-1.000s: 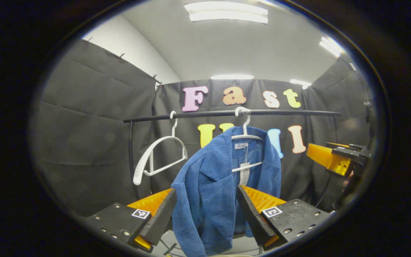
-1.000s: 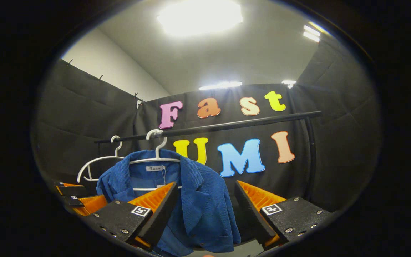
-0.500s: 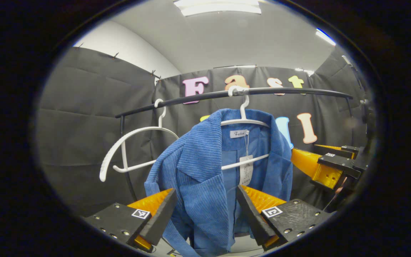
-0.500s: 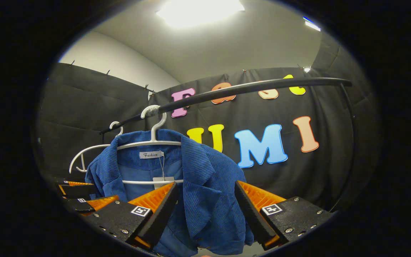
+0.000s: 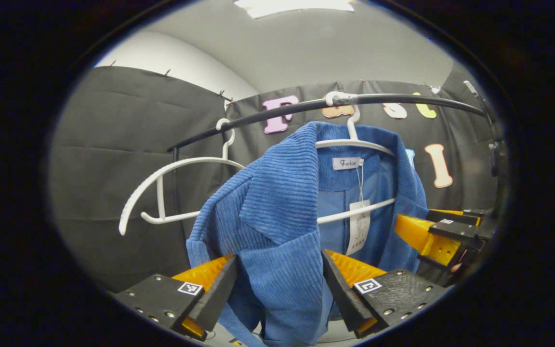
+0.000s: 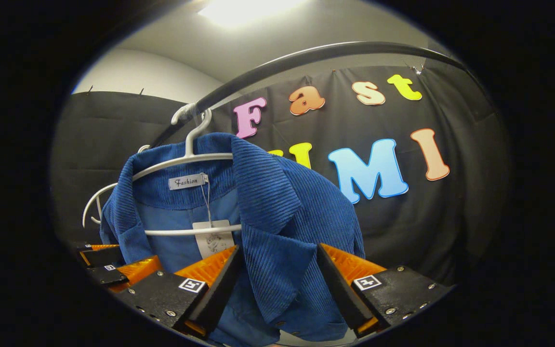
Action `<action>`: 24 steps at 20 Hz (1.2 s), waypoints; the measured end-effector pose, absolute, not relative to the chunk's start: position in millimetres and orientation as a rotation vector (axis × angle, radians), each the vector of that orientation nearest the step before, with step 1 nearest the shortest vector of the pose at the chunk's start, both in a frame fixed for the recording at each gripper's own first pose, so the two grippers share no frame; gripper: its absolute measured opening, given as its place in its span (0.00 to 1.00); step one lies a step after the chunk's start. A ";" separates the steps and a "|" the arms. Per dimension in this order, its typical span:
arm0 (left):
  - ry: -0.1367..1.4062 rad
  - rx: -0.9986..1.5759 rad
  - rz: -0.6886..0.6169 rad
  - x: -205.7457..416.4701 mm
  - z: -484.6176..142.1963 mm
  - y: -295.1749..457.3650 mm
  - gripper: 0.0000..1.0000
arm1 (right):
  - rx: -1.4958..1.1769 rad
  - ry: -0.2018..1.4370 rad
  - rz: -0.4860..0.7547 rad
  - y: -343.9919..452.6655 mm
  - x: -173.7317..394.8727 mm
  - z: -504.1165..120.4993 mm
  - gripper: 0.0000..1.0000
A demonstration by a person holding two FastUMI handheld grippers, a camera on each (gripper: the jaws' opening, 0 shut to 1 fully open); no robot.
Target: Grasp the clothes on the hanger with both hands and then place them into the laundry hamper below.
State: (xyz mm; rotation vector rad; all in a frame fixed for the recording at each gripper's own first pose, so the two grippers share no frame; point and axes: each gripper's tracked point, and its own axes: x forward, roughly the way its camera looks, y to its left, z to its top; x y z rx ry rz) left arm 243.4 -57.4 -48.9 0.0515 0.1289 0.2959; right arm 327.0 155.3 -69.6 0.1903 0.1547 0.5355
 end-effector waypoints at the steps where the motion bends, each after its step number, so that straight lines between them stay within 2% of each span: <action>1: 0.130 0.054 0.298 245.8 -49.3 -57.6 0.99 | 0.182 0.152 0.526 157.8 329.2 -72.3 0.95; 6: 0.148 0.057 0.315 251.4 -60.1 -56.8 0.99 | 0.168 0.167 0.519 168.6 334.1 -86.5 0.95; 7: 0.150 0.062 0.316 254.1 -62.0 -56.6 0.97 | 0.169 0.173 0.513 170.5 336.2 -89.6 0.92; 9: 0.134 0.061 0.323 254.6 -58.4 -55.0 0.82 | 0.169 0.170 0.511 173.6 336.4 -89.6 0.85; 11: 0.123 0.037 0.306 253.4 -57.8 -55.4 0.67 | 0.169 0.184 0.503 172.0 334.3 -88.7 0.63; 12: 0.120 0.034 0.325 249.1 -56.6 -48.8 0.60 | 0.183 0.187 0.507 173.1 331.2 -86.2 0.43; 13: 0.124 0.024 0.319 247.6 -56.0 -46.9 0.52 | 0.190 0.177 0.504 174.9 329.4 -83.0 0.32; 14: 0.131 0.014 0.298 245.9 -56.6 -49.5 0.45 | 0.190 0.154 0.493 173.2 330.4 -78.5 0.12; 16: 0.147 0.018 0.264 248.1 -57.0 -51.9 0.30 | 0.166 0.116 0.490 173.7 333.6 -71.4 0.02; 18: 0.149 0.047 0.245 245.9 -52.9 -55.0 0.15 | 0.133 0.094 0.479 169.4 337.4 -68.9 0.01; 20: 0.142 0.061 0.217 243.0 -48.1 -60.4 0.05 | 0.105 0.058 0.458 163.7 341.3 -61.7 0.01; 22: 0.132 0.072 0.209 237.8 -42.5 -60.8 0.01 | 0.088 0.007 0.439 156.3 336.8 -48.1 0.00; 24: 0.117 0.070 0.206 227.9 -32.5 -60.4 0.00 | 0.084 -0.048 0.426 147.3 335.0 -31.8 0.01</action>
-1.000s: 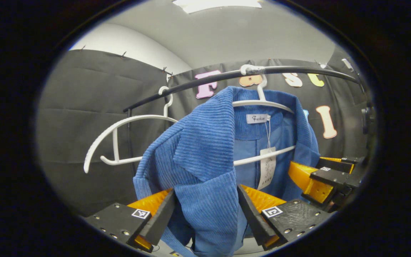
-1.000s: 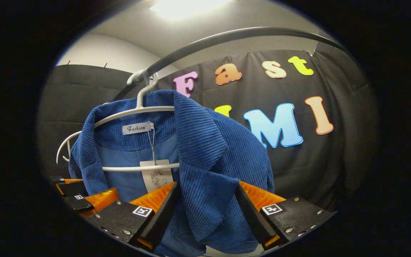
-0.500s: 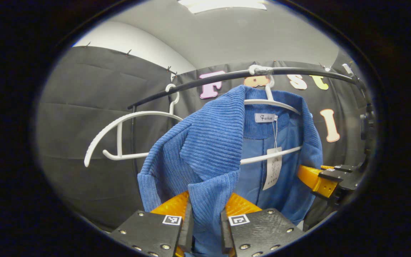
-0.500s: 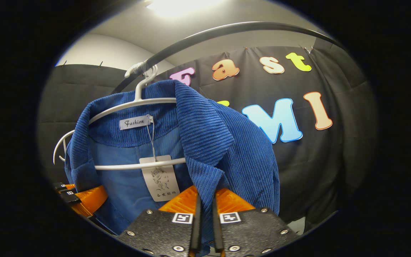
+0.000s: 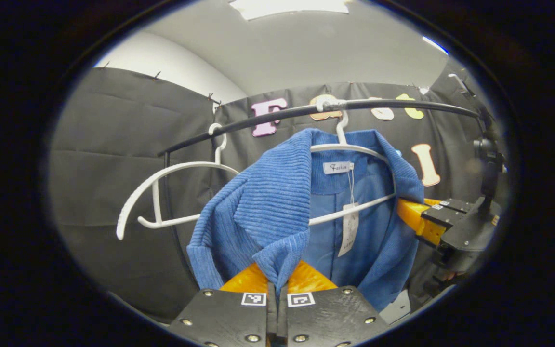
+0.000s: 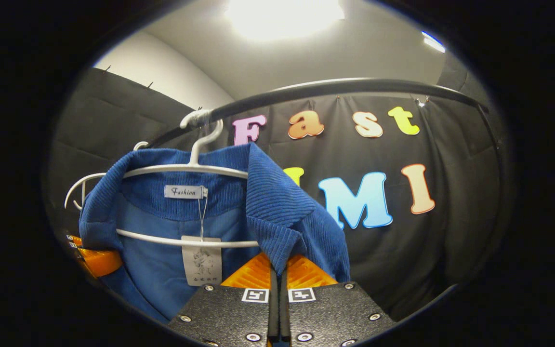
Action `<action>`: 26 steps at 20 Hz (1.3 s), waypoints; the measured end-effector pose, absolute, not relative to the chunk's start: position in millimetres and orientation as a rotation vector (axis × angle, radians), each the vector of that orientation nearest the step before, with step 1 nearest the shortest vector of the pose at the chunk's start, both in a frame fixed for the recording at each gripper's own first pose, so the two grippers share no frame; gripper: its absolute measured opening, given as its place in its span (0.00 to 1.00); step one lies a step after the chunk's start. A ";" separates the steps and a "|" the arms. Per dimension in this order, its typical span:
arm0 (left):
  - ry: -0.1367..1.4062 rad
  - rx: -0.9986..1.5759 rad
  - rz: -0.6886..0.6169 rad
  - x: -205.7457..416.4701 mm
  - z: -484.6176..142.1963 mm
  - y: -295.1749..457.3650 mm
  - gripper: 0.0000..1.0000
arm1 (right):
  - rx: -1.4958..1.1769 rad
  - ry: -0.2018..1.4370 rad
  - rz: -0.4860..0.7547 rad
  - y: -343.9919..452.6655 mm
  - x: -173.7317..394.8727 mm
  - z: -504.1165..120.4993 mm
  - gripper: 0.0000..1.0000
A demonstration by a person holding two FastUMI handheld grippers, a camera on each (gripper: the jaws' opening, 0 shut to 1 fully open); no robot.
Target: Grasp the clothes on the hanger with both hands and then place them into the laundry hamper below.
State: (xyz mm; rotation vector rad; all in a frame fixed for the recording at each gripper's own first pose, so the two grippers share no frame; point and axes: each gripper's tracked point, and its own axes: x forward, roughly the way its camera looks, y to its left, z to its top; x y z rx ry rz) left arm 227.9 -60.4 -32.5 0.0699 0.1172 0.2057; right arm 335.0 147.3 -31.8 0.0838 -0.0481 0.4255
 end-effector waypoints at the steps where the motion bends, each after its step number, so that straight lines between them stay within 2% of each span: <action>1: 0.111 0.067 0.204 224.8 -28.0 -60.1 0.00 | 0.081 -0.073 0.417 142.1 336.0 -23.0 0.00; 10: 0.028 0.070 0.181 198.5 30.7 -52.4 0.02 | 0.067 -0.185 0.364 109.8 357.5 28.6 0.01; 21: -0.027 0.143 0.206 193.1 95.8 -1.8 0.00 | -0.040 -0.276 0.346 91.4 385.7 45.8 0.00; 26: -0.060 0.181 0.230 201.9 108.7 31.7 0.00 | -0.109 -0.293 0.336 83.5 404.0 32.1 0.00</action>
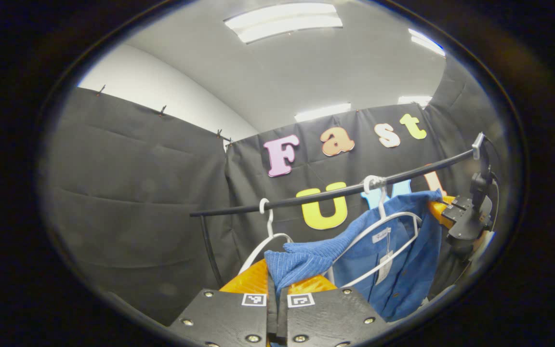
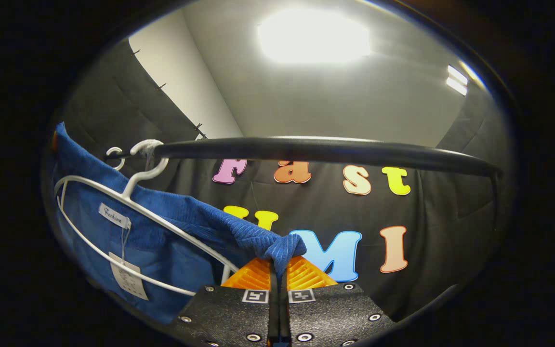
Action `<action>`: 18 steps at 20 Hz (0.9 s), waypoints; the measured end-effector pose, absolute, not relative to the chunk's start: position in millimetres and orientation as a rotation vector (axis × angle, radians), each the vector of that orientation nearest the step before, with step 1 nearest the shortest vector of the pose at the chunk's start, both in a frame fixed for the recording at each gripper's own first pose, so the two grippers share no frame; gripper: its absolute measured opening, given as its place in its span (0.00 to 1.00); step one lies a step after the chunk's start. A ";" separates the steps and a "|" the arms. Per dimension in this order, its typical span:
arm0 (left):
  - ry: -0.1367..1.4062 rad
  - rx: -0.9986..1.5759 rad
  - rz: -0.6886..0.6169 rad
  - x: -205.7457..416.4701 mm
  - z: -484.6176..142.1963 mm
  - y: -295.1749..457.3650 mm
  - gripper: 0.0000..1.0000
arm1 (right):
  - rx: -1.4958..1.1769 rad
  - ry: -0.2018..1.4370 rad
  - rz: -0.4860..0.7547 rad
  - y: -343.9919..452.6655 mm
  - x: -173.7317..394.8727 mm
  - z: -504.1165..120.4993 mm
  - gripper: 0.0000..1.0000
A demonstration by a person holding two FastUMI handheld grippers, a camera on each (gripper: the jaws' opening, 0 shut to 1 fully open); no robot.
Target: Grasp the clothes on the hanger with both hands and then place them into the laundry hamper below.
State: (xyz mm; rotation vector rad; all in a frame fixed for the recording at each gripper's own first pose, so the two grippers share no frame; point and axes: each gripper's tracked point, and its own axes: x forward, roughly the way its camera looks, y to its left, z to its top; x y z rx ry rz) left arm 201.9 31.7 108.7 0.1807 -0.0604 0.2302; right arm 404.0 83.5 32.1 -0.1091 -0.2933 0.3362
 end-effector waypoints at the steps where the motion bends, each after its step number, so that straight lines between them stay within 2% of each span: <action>1: -0.055 0.179 0.231 206.1 106.6 38.8 0.00 | -0.118 -0.282 0.330 80.9 408.5 26.8 0.00; 11: 0.027 0.136 0.198 238.6 58.4 61.2 0.00 | -0.135 -0.170 0.282 65.9 438.5 -15.0 0.01; 18: 0.106 0.080 0.147 238.7 21.3 56.8 0.02 | -0.138 -0.088 0.301 68.4 435.1 -43.4 0.00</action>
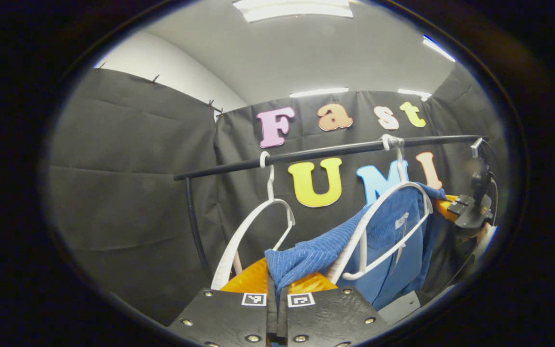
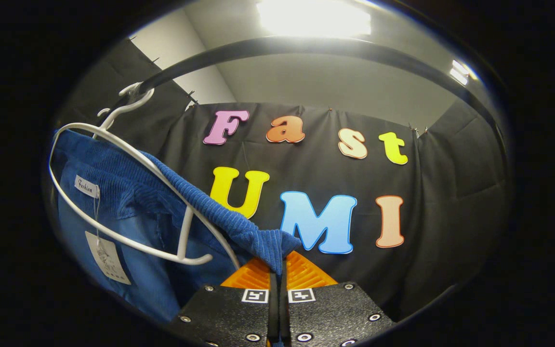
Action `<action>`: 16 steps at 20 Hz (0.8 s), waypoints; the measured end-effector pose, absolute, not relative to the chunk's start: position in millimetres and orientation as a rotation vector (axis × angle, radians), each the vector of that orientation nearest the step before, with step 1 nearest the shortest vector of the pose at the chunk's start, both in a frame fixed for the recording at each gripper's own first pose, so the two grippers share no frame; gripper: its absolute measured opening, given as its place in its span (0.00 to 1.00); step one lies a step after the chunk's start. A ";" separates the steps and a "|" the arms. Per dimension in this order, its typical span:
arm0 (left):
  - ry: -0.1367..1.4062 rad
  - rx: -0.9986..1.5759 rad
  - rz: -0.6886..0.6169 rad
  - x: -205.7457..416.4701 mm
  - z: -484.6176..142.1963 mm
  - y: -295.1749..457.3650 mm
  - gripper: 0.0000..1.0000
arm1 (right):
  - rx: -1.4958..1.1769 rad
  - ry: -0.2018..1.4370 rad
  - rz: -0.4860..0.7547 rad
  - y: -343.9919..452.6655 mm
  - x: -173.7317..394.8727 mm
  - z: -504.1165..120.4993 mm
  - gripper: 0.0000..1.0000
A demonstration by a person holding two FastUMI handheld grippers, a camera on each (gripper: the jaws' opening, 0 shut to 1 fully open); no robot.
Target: Grasp the clothes on the hanger with both hands and then place them into the laundry hamper below.
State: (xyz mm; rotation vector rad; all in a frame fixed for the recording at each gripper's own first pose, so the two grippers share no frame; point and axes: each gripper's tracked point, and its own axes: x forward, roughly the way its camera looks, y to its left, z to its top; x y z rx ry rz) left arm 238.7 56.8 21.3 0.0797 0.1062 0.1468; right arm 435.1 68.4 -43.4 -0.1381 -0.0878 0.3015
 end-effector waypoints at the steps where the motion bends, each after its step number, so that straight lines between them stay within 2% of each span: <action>1: 0.121 0.057 0.137 241.6 15.3 56.7 0.02 | -0.142 -0.074 0.300 69.6 439.5 -46.2 0.00; 5: 0.184 0.003 0.106 239.5 -9.0 50.5 0.01 | -0.137 -0.064 0.262 67.1 437.3 -39.1 0.00; 9: 0.157 0.020 0.100 238.2 -12.4 46.0 0.00 | -0.129 -0.043 0.256 66.5 440.2 -44.0 0.00; 16: 0.049 0.012 0.132 237.3 21.3 44.8 0.01 | -0.128 -0.219 0.154 54.6 451.9 6.8 0.00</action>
